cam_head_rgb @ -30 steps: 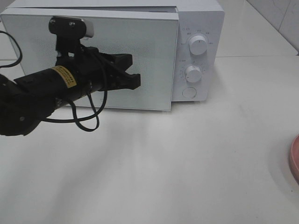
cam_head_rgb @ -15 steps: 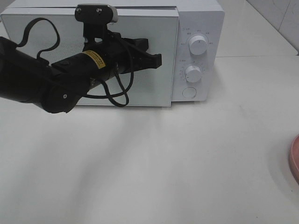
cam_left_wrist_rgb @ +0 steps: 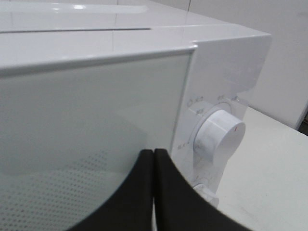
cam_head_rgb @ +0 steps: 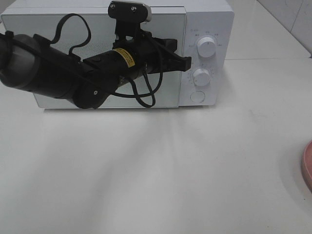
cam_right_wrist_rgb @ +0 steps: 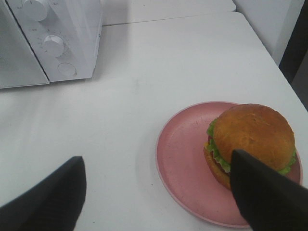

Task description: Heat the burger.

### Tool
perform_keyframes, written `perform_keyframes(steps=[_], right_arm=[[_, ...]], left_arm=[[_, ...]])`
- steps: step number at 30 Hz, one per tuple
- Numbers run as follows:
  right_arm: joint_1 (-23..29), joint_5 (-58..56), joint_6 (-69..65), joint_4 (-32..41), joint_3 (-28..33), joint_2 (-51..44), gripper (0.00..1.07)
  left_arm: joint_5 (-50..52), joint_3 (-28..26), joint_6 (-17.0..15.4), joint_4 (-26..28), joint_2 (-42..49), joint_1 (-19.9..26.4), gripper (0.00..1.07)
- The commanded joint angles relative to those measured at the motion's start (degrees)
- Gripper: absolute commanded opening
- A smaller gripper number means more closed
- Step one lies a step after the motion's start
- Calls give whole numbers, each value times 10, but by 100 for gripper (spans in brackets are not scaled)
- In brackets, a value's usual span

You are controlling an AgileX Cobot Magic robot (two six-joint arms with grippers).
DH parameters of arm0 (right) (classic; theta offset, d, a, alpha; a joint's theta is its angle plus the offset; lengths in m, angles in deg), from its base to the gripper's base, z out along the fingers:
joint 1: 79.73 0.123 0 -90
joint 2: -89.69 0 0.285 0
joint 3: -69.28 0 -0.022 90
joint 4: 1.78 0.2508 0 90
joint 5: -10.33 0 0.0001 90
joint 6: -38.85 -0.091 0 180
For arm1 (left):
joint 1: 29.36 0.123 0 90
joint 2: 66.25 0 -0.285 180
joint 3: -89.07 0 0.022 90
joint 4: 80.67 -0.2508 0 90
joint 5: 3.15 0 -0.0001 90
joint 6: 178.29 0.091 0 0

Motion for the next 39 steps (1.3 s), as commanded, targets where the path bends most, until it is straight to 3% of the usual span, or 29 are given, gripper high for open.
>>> perform_keyframes(steps=[1,8,19,20,21,23,24,25,26,37,39], right_arm=[[-2,7,9,-1,1,-14,76],[-2,7,9,-1,1,-14,76],[-2,7,9,-1,1,-14,76],[-2,7,9,-1,1,-14,76],[-2,7,9,-1,1,-14,76],[-2,7,9,-1,1,-14,76],[-2,7,9,-1,1,-14,76],[-2,7,9,-1,1,-14,76],[-2,7,9,-1,1,-14,76],[-2,7,9,-1,1,-14,76],[-2,7,9,-1,1,-14,76]], left_arm=[[-1,-33,3,57,-11,17,0],[-32,-32,9,46,1,13,0],[-228,58,10,29,125,-21,0],[-266,72,10,29,148,-28,8],[-266,72,10,29,148,-28,8],[-341,91,10,29,178,-35,50],[-341,91,10,29,178,-35,50],[-388,100,7,32,191,-35,84],[-415,100,7,34,197,-35,100],[-729,101,5,35,254,-35,98],[-749,101,5,34,259,-35,98]])
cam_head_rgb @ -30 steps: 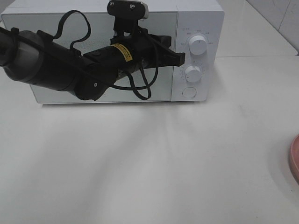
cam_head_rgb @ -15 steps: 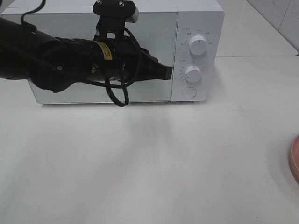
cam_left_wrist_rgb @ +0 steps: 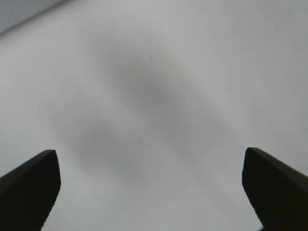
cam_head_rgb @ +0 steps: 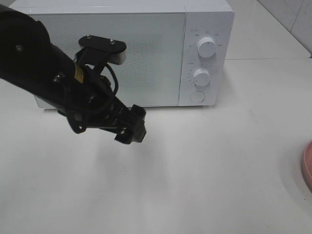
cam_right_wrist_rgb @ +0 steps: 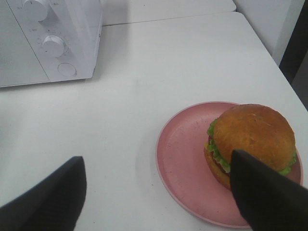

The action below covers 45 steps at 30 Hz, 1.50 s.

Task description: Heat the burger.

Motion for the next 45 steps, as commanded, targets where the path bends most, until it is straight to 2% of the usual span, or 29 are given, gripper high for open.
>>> perform_keyframes(steps=[1,5,8,10,11,12,14,16,17,18,19,20,23,24,26,28,31,34,36,39,41,45], right_arm=[[-2,7,9,-2,1,-14,76],[-2,7,9,-2,1,-14,76],[-2,7,9,-2,1,-14,76],[-2,7,9,-2,1,-14,76],[-2,7,9,-2,1,-14,76],[-2,7,9,-2,1,-14,76],[-2,7,9,-2,1,-14,76],[-2,7,9,-2,1,-14,76],[-2,7,9,-2,1,-14,76],[-2,7,9,-2,1,-14,76],[-2,7,9,-2,1,-14,76],[-2,7,9,-2,1,-14,76],[-2,7,9,-2,1,-14,76],[-2,7,9,-2,1,-14,76],[-2,7,9,-2,1,-14,76],[-2,7,9,-2,1,-14,76],[-2,7,9,-2,1,-14,76],[-2,7,9,-2,1,-14,76],[-2,7,9,-2,1,-14,76],[-2,7,9,-2,1,-14,76],[-2,7,9,-2,1,-14,76],[-2,7,9,-2,1,-14,76]], left_arm=[[-80,2,-4,3,22,0,98],[-121,2,-4,2,32,16,98],[-167,2,5,5,43,60,98],[-176,2,10,7,45,71,98],[-194,2,24,14,49,103,98],[-194,2,24,14,49,103,98],[-224,2,54,33,59,167,98],[-231,4,65,36,63,185,98],[-239,10,73,41,73,219,98],[-239,10,73,41,73,219,98],[-244,16,77,41,78,239,98],[-247,33,82,42,92,278,98],[-249,40,83,42,97,294,98],[-253,60,90,43,114,330,98],[-254,68,93,43,124,343,98],[-254,105,92,52,167,394,98],[-257,130,91,54,210,416,98],[-259,140,91,53,226,420,98],[-268,174,91,49,287,423,98],[-268,184,92,48,306,423,98],[-267,219,92,45,384,423,98],[-265,246,92,44,445,423,98]])
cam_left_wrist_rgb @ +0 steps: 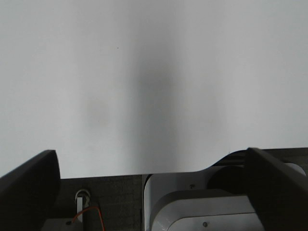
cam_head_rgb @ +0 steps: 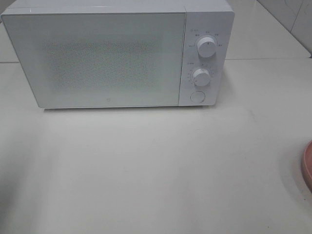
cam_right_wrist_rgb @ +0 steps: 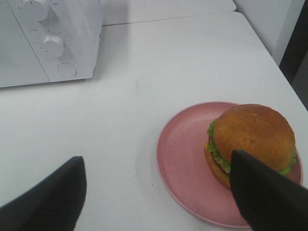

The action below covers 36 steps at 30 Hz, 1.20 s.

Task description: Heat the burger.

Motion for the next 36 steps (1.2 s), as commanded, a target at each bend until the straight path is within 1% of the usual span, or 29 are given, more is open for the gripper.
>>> perform_keyframes(steps=[1,2,3,4,5,6,7,8,10,11,12,14,15,17,18,19,20,22,23,25,26,27,29,36], right_arm=[[-2,7,9,-2,1,-14,76],[-2,7,9,-2,1,-14,76],[-2,7,9,-2,1,-14,76],[-2,7,9,-2,1,-14,76],[-2,7,9,-2,1,-14,76],[-2,7,9,-2,1,-14,76],[-2,7,9,-2,1,-14,76],[-2,7,9,-2,1,-14,76],[-2,7,9,-2,1,-14,76],[-2,7,9,-2,1,-14,76],[-2,7,9,-2,1,-14,76],[-2,7,9,-2,1,-14,76],[-2,7,9,-2,1,-14,76],[-2,7,9,-2,1,-14,76],[-2,7,9,-2,1,-14,76],[-2,7,9,-2,1,-14,76],[-2,7,9,-2,1,-14,76],[-2,7,9,-2,1,-14,76],[-2,7,9,-2,1,-14,76],[-2,7,9,-2,1,-14,76],[-2,7,9,-2,1,-14,76],[-2,7,9,-2,1,-14,76],[-2,7,9,-2,1,-14,76],[-2,7,9,-2,1,-12,76]], left_arm=[[-4,30,2,1,68,3,98],[-2,44,2,-1,109,3,98],[-2,44,2,-1,109,3,98],[-6,54,1,-5,157,3,98],[-6,54,1,-5,157,3,98],[-10,56,1,-7,180,3,98],[-14,61,1,-11,221,3,98],[-14,61,1,-11,221,3,98],[-14,61,0,-13,281,3,98],[-14,61,0,-13,281,3,98],[-14,61,0,-13,321,3,98],[-14,61,0,-13,337,3,98],[-14,61,0,-11,375,3,98],[-14,61,0,-11,390,3,98],[-14,61,0,-11,421,3,98],[-14,61,0,-11,421,3,98],[-14,61,0,-9,451,3,98],[-13,61,0,-9,465,3,98],[-13,61,0,-9,490,3,98],[-13,61,0,-9,499,3,98],[-13,61,0,-9,520,3,98],[-13,61,0,-9,520,3,98],[-13,61,0,-9,559,3,98],[-13,61,1,-10,557,3,98]])
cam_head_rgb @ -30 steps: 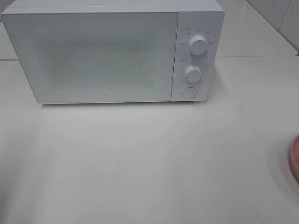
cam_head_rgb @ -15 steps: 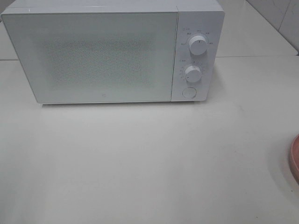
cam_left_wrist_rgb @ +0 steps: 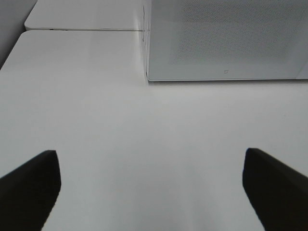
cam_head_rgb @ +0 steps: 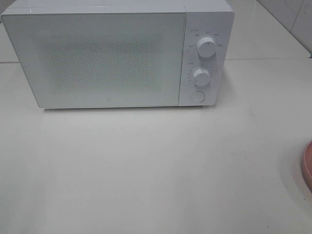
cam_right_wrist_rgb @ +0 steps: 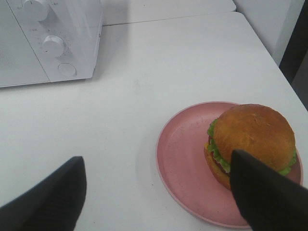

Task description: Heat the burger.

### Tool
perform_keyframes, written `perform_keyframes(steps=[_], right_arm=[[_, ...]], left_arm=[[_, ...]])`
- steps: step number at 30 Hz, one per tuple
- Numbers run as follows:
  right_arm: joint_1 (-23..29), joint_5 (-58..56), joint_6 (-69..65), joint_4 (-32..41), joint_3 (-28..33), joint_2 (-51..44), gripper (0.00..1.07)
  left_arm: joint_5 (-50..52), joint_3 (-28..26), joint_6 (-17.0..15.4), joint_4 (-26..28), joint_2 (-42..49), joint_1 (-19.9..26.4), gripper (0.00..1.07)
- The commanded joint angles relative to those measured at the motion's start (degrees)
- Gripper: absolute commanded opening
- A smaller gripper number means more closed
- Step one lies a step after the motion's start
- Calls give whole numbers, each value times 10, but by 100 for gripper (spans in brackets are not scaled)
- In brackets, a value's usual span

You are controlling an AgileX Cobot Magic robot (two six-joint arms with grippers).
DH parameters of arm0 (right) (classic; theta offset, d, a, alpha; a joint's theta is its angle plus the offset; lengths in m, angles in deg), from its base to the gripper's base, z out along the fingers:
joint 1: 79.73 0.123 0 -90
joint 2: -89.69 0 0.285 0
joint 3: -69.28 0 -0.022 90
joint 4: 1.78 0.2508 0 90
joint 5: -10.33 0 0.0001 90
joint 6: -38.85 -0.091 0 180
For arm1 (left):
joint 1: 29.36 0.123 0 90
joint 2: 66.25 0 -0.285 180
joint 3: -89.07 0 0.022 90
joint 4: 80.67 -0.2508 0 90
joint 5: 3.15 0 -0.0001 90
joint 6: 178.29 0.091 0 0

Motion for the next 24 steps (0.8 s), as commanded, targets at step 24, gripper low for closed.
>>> perform_keyframes(steps=[24], right_arm=[[-2,7,9,-2,1,-12,76]], left_arm=[[2,3,0,3,16,3,98]])
